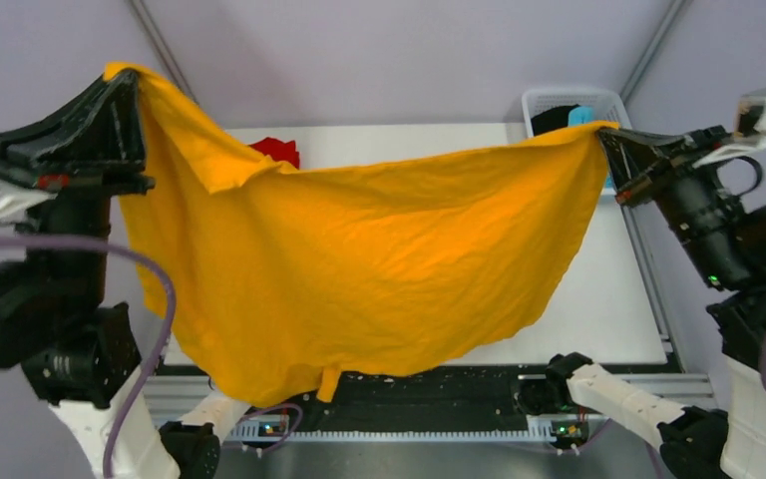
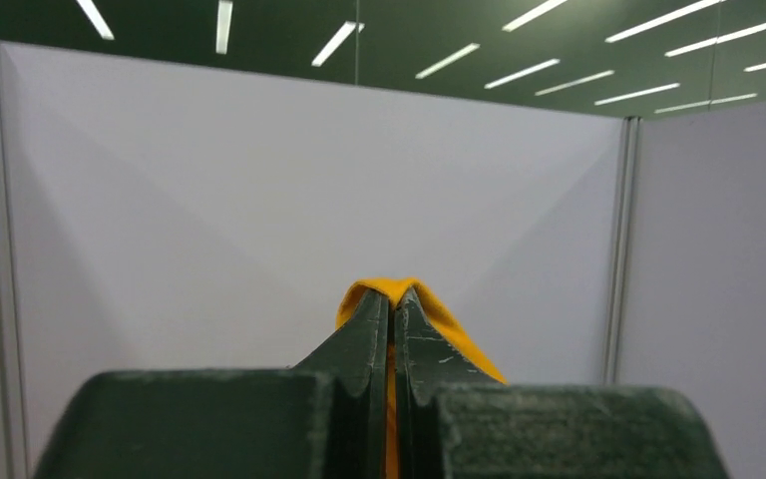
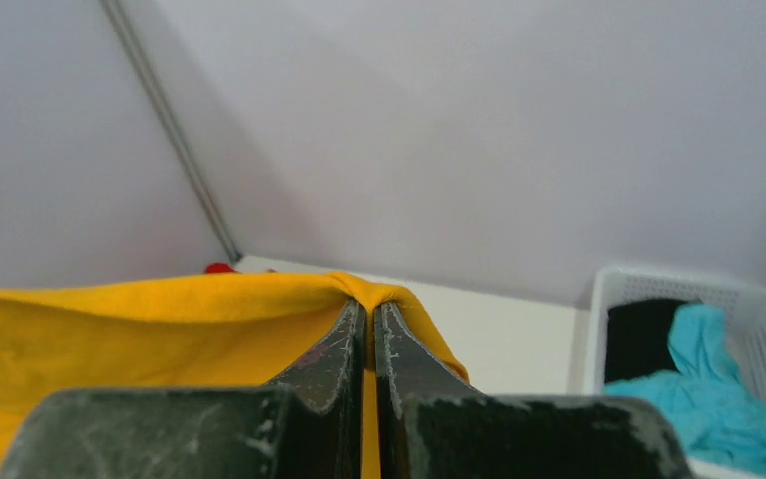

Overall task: Fold and stack the t-shirts
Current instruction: Flatten out the tshirt

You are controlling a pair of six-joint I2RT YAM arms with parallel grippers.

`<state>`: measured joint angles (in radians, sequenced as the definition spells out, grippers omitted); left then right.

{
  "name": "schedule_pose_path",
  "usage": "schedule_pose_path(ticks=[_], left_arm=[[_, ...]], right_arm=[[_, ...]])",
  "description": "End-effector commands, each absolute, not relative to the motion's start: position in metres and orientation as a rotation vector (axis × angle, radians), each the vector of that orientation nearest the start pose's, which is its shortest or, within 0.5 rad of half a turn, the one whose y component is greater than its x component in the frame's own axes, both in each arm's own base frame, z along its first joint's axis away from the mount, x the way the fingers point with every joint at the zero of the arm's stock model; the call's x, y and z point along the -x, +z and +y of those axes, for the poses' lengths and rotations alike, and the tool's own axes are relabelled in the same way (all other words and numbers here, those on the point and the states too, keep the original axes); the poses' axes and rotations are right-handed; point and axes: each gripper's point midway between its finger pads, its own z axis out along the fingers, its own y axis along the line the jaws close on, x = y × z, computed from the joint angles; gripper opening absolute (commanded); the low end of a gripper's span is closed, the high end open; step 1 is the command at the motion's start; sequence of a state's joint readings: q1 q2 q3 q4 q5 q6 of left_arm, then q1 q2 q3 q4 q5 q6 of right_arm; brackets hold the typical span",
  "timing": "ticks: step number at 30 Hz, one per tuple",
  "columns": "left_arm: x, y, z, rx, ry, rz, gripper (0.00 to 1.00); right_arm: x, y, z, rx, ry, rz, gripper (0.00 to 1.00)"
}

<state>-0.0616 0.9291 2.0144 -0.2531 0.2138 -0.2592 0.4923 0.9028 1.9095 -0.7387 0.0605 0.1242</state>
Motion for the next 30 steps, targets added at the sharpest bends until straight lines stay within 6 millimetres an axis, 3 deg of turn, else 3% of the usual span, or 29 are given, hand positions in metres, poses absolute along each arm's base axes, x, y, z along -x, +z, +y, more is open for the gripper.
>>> schedule_pose_path(ticks=[1,3,5,7,8,13,17,20,24,30], left_arm=[[-0.245,0.667,-0.065,-0.118,-0.396,1.012,0.00],[-0.297,0.629,-0.069,-0.115,-0.393,1.141,0.00],[-0.351,0.579,-0.073,-0.104,-0.399,1.288,0.00],[-0.396,0.522,-0.075,-0.079,-0.402,1.431,0.00],[-0.419,0.482,-0.076,-0.060,-0.400,1.515,0.00],[-0.491,0.335,-0.073,0.039,-0.378,1.807,0.00],[-0.531,0.242,-0.081,0.062,-0.400,2.033,0.00],[-0.549,0.208,-0.088,0.066,-0.433,2.103,0.00],[-0.562,0.178,-0.088,0.081,-0.433,2.146,0.00],[-0.577,0.161,-0.090,0.098,-0.443,2.174,0.00]], right_arm=[[-0.231,0.542,0.054,-0.069,0.240,1.432,0.00],[-0.259,0.510,0.039,-0.197,0.102,1.497,0.00],[-0.282,0.474,0.031,-0.293,-0.023,1.567,0.00],[-0.304,0.432,0.030,-0.337,-0.120,1.642,0.00],[-0.316,0.408,0.033,-0.336,-0.148,1.686,0.00],[-0.378,0.287,0.045,-0.306,-0.135,1.935,0.00],[-0.416,0.227,0.056,-0.252,-0.080,2.030,0.00],[-0.434,0.198,0.059,-0.239,-0.073,2.083,0.00],[-0.449,0.173,0.060,-0.224,-0.092,2.131,0.00],[-0.467,0.154,0.056,-0.218,-0.146,2.169,0.00]])
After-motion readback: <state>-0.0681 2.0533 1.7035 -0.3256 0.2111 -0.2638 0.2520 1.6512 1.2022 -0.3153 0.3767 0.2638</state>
